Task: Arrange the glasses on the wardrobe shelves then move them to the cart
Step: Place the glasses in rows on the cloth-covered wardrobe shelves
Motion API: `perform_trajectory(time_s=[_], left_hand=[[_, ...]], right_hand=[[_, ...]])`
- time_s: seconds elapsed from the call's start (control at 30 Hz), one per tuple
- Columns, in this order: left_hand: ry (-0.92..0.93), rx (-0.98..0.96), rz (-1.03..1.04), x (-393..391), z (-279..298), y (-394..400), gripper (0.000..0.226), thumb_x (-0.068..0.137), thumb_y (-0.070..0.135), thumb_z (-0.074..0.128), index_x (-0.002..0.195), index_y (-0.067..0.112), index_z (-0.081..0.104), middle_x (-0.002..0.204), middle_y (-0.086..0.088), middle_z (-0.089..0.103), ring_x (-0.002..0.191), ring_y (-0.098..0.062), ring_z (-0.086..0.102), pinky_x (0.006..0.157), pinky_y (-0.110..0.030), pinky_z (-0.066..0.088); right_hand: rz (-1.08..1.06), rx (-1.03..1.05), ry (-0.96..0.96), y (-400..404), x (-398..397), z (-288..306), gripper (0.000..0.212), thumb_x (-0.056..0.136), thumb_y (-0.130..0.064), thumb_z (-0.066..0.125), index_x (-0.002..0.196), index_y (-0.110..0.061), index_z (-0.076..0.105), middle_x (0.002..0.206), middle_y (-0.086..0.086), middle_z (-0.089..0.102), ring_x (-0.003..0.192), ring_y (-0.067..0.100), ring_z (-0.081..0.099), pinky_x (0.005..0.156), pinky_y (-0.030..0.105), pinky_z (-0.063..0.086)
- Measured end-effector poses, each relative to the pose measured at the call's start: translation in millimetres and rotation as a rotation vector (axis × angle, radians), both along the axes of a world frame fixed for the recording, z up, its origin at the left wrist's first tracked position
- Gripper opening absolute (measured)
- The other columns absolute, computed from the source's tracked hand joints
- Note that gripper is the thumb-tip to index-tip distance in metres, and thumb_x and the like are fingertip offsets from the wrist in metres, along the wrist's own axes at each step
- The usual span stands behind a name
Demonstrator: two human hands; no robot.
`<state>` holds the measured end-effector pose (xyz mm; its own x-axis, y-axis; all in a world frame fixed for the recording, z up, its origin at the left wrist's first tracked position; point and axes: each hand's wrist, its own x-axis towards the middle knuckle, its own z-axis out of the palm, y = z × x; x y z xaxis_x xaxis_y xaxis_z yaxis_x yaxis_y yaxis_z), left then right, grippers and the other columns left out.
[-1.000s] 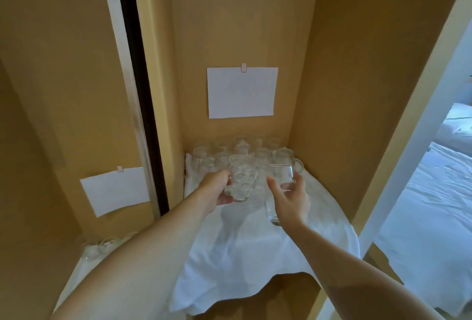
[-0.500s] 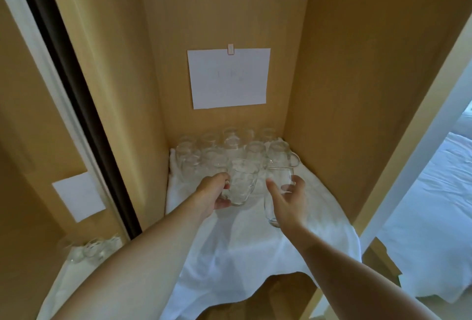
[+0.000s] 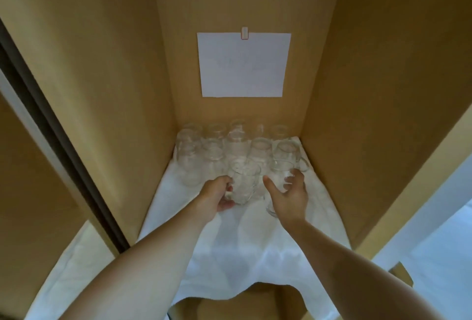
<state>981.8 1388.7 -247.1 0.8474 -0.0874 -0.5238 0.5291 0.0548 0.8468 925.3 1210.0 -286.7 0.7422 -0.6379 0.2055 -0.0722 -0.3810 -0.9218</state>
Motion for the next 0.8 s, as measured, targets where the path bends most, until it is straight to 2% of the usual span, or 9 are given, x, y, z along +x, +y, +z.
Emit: perform_trajectory(time_s=[0.1,0.2,0.37,0.5,0.57,0.63,0.7,0.77,0.8], left_hand=[[0.025,-0.068,0.033,-5.4,-9.4,-7.4,0.012,0.097,0.02,0.061,0.096,0.008,0.061,0.085,-0.006,0.057,0.068,-0.022,0.056,0.08,-0.043,0.06],[0.067,-0.108,0.054,-9.6,-16.7,-9.5,0.015,0.095,0.02,0.061,0.09,0.006,0.062,0.083,-0.009,0.057,0.069,-0.025,0.057,0.086,-0.045,0.059],[0.117,-0.055,-0.028,-14.7,-24.1,0.1,0.017,0.083,0.023,0.067,0.082,0.007,0.063,0.081,-0.015,0.064,0.073,-0.031,0.066,0.077,-0.039,0.06],[0.147,-0.033,-0.17,-17.2,-29.9,11.6,0.044,0.061,0.035,0.078,0.094,0.007,0.065,0.097,-0.018,0.072,0.09,-0.036,0.074,0.075,-0.039,0.061],[0.164,-0.023,-0.232,-11.4,-29.8,17.7,0.059,0.061,0.038,0.078,0.109,0.006,0.068,0.112,-0.02,0.073,0.095,-0.036,0.075,0.081,-0.041,0.061],[0.179,0.01,-0.253,-3.5,-28.9,23.1,0.052,0.078,0.04,0.073,0.116,0.006,0.068,0.114,-0.021,0.073,0.096,-0.037,0.075,0.082,-0.041,0.061],[0.166,0.095,-0.166,3.7,-30.0,23.8,0.034,0.089,0.032,0.064,0.109,0.005,0.068,0.097,-0.019,0.076,0.083,-0.034,0.075,0.076,-0.04,0.061],[0.028,0.264,-0.084,7.7,-37.3,19.0,0.024,0.085,0.016,0.067,0.106,0.005,0.069,0.087,-0.013,0.075,0.068,-0.027,0.072,0.068,-0.037,0.061],[-0.06,0.333,-0.077,7.6,-39.7,14.8,0.029,0.079,0.013,0.07,0.107,0.009,0.069,0.093,-0.01,0.075,0.069,-0.024,0.071,0.066,-0.034,0.061]], right_hand=[[0.066,0.033,-0.016,-9.8,6.3,-8.3,0.085,0.076,-0.056,0.083,0.141,-0.019,0.041,0.12,-0.001,0.056,0.11,0.019,0.058,0.095,0.036,0.051],[0.109,0.056,-0.026,-18.4,6.1,-17.5,0.081,0.076,-0.053,0.084,0.137,-0.02,0.042,0.118,-0.002,0.056,0.112,0.019,0.059,0.094,0.029,0.047],[0.19,0.023,0.028,-24.6,-7.6,-39.0,0.1,0.062,-0.073,0.081,0.141,-0.029,0.039,0.12,-0.007,0.06,0.11,0.01,0.058,0.093,0.026,0.048],[0.186,-0.019,0.159,-25.4,-12.3,-61.4,0.108,0.056,-0.073,0.084,0.142,-0.027,0.038,0.122,-0.007,0.062,0.111,0.017,0.062,0.093,0.031,0.052],[0.185,-0.012,0.167,-26.8,-9.5,-63.6,0.106,0.054,-0.073,0.084,0.139,-0.029,0.038,0.116,-0.01,0.062,0.106,0.016,0.063,0.086,0.027,0.051],[0.176,0.013,0.156,-28.1,-7.6,-63.5,0.106,0.051,-0.076,0.083,0.136,-0.031,0.039,0.112,-0.013,0.062,0.102,0.014,0.064,0.079,0.019,0.046],[0.158,0.011,0.145,-28.3,-7.6,-65.7,0.106,0.048,-0.08,0.08,0.134,-0.033,0.04,0.112,-0.014,0.063,0.101,0.011,0.064,0.077,0.015,0.044],[0.148,0.007,0.15,-27.6,-7.7,-67.6,0.104,0.047,-0.082,0.079,0.131,-0.035,0.04,0.113,-0.014,0.063,0.101,0.011,0.064,0.079,0.018,0.045],[0.146,0.003,0.154,-27.5,-7.3,-68.2,0.102,0.047,-0.083,0.078,0.13,-0.035,0.041,0.113,-0.013,0.063,0.101,0.01,0.063,0.08,0.019,0.045]])
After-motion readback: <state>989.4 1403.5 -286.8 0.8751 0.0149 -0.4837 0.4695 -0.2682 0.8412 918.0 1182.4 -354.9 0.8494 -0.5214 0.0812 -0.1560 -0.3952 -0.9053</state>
